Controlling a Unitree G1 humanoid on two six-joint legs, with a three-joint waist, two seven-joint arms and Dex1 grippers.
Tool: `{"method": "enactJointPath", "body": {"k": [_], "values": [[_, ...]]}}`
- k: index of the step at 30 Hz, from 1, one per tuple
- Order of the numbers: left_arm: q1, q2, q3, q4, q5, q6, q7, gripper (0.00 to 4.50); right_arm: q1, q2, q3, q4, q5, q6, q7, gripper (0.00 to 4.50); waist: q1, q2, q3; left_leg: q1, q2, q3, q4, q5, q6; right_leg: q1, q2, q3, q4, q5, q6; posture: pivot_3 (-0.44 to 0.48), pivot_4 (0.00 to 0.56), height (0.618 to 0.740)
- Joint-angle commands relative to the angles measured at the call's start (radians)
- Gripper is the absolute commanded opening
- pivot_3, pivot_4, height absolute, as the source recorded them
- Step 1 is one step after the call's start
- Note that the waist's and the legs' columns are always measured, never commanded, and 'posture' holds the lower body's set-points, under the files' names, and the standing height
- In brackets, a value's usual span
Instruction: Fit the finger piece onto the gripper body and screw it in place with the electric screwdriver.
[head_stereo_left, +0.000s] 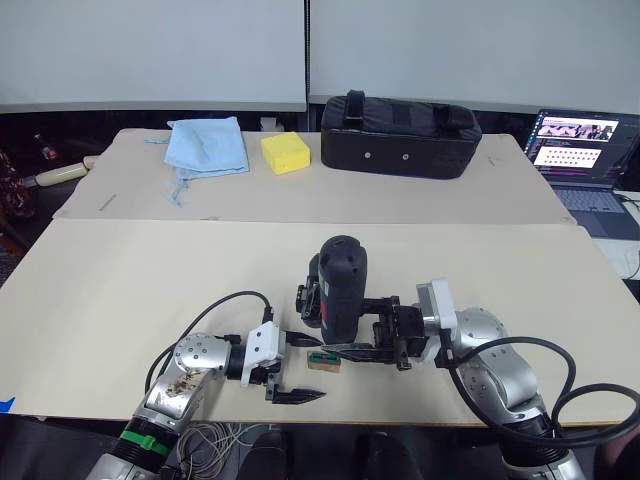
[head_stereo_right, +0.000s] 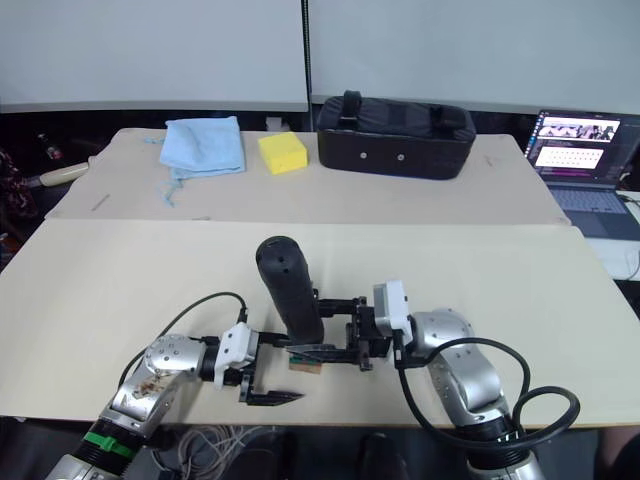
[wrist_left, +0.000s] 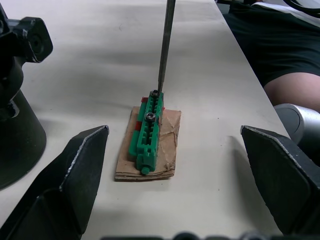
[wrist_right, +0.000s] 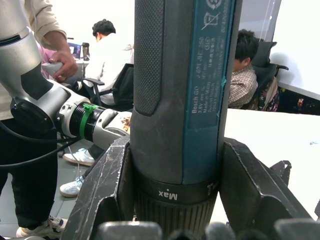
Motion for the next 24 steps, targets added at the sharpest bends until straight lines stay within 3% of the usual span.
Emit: {"method": "enactJointPath", "body": {"k": [1, 24], "values": [[0.019, 0.001, -0.022, 0.005, 0.003, 0.004, -0.005, 4.50, -0.005, 0.002, -0.011, -0.024, 0.024, -0.017, -0.010, 1.93, 0.000, 0.000, 0.000, 0.000, 0.000, 0.000, 0.000, 0.000, 0.000, 0.000, 0.000, 0.000, 0.000, 0.000, 0.000, 0.000, 0.150, 0.740], [0.016, -0.006, -0.025, 0.014, 0.005, 0.000, -0.003, 4.50, -0.011, 0.001, -0.014, -0.012, 0.029, -0.008, -0.031, 1.93, 0.000, 0.000, 0.000, 0.000, 0.000, 0.000, 0.000, 0.000, 0.000, 0.000, 0.000, 0.000, -0.001, 0.000, 0.000, 0.000, 0.150, 0.740]]}}
